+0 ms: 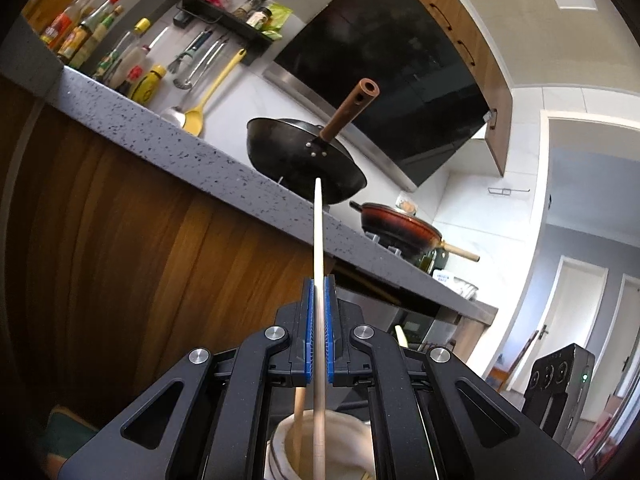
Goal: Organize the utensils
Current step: 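Insert the chopstick into the tall pot with left while right lowers green utensil into small pot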
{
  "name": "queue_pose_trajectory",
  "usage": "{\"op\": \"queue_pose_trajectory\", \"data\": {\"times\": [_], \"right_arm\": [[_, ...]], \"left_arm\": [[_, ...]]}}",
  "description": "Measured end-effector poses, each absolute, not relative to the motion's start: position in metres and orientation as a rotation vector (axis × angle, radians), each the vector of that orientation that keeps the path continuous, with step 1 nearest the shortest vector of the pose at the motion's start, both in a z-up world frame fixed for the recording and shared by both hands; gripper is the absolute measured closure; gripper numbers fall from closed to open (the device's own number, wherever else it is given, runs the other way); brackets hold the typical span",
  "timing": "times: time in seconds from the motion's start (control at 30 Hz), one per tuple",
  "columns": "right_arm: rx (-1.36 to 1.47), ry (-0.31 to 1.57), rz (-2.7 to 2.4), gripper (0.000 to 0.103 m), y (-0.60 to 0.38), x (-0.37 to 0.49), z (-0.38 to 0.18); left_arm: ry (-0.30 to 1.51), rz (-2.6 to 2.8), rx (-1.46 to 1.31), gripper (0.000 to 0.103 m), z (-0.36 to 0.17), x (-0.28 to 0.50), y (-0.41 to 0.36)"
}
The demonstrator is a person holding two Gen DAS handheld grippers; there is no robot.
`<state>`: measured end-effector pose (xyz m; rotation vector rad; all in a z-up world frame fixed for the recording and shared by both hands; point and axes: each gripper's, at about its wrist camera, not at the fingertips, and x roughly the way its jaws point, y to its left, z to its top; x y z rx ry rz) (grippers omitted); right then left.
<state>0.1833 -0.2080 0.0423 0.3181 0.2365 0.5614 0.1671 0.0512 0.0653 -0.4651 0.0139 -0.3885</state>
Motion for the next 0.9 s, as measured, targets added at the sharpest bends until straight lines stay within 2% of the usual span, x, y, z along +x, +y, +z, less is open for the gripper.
{"op": "queue_pose_trajectory", "data": {"times": [0.9], "right_arm": [[0.277, 0.262, 0.555, 0.093, -0.203, 0.186, 0.028]], "left_arm": [[0.089, -0.434, -0.311, 0.098, 0.054, 0.151, 0.052]]}}
